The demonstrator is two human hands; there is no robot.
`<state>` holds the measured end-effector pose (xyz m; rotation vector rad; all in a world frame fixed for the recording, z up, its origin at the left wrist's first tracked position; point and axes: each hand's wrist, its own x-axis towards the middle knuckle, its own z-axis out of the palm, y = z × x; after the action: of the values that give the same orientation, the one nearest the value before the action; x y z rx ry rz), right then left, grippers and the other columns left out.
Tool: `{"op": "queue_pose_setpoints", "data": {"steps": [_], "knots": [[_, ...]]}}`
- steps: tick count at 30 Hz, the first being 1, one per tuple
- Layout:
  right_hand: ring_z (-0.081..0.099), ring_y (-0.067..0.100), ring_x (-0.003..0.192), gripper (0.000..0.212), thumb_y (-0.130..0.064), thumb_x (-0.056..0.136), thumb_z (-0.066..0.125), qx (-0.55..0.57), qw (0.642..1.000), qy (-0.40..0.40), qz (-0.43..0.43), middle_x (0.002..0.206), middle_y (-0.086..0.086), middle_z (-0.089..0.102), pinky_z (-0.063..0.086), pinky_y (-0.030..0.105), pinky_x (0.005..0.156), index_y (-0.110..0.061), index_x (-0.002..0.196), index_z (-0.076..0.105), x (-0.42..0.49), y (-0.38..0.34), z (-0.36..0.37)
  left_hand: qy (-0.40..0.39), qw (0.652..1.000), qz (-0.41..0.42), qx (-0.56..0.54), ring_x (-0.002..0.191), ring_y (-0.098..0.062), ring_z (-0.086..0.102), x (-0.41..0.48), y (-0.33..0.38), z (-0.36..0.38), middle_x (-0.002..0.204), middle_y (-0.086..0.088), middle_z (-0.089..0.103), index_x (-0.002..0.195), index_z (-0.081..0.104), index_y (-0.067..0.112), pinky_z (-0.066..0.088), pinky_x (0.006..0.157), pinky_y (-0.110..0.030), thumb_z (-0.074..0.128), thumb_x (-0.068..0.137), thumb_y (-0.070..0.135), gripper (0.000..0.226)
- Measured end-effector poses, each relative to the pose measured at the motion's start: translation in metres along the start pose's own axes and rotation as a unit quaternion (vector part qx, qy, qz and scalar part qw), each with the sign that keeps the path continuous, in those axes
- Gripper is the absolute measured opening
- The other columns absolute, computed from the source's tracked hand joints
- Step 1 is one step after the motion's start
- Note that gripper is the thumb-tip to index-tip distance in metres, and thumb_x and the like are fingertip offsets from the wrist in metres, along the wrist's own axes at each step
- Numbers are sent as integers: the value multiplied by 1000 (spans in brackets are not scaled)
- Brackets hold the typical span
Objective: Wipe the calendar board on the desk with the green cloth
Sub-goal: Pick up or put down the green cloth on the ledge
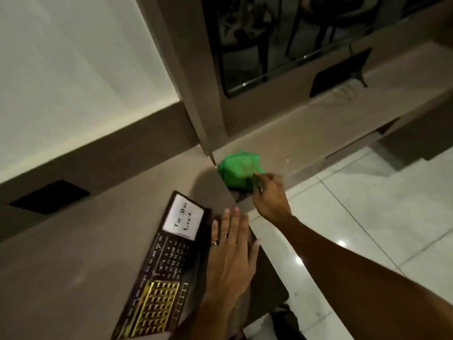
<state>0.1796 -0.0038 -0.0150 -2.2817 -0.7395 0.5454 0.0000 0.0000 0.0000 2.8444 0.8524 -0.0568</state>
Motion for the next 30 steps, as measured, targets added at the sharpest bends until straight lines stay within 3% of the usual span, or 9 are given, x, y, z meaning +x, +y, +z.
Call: {"op": "queue_pose_setpoints", "data": {"steps": [3,6,11,14,17,21,25,28,30], "knots": [[51,37,118,48,-35,92,58,46,994,21,98,131,19,53,44,47,101,-15,135,49,25,5,26,-44,999,-27,6,153,-29,9,3,-10,31,165,-11,10,155,10,17,11,122,-50,16,99,65,74],[54,35,113,67,-46,79,75,194,953,55,228,125,16,54,50,43,92,-14,129,43,42,-1,45,-45,998,-32,-15,154,-26,-5,4,-14,48,167,-6,-3,157,1,21,-3,124,-48,12,97,70,78],[58,31,109,93,-40,61,91,260,893,121,348,123,15,55,55,39,87,-6,130,38,57,-2,61,-40,998,-24,-36,155,-25,-1,-2,-13,53,168,-4,3,158,9,22,-1,122,-48,18,97,69,77],[63,27,90,80,-32,62,92,295,863,107,395,111,14,62,55,29,61,-2,124,51,66,-8,62,-39,998,-33,-46,155,-24,1,0,-16,53,168,-3,5,158,9,24,-1,122,-47,18,98,67,75],[59,21,70,63,-26,66,89,340,852,82,390,98,11,63,48,24,50,-4,115,56,72,-15,59,-52,997,-31,-54,154,-24,5,2,-17,52,168,-3,7,158,9,24,0,121,-46,19,99,66,73],[66,24,86,48,-15,74,81,401,859,78,308,108,12,69,60,38,77,-7,117,62,64,-27,46,-58,998,-30,-25,153,-25,12,7,-17,47,166,-4,14,157,17,22,4,119,-47,22,100,64,71],[70,22,92,24,-7,79,76,469,859,36,204,95,2,73,58,47,85,-24,94,67,32,-38,17,-67,997,-28,-26,154,-26,6,3,-16,45,166,-6,10,157,15,20,5,119,-48,19,101,63,70],[71,24,99,29,-9,78,77,556,813,-4,175,102,6,77,58,45,86,-14,106,71,-4,-46,-9,-103,994,-19,-44,153,-21,-13,4,-17,31,167,-4,-6,157,2,21,-4,125,-48,18,101,60,71],[68,28,107,33,-13,82,73,621,761,-27,185,112,9,74,55,46,90,-13,115,70,-30,-48,-23,-141,989,-19,-47,153,-21,-13,1,-15,11,168,-6,-7,157,0,17,-6,124,-44,28,101,54,72]]}}
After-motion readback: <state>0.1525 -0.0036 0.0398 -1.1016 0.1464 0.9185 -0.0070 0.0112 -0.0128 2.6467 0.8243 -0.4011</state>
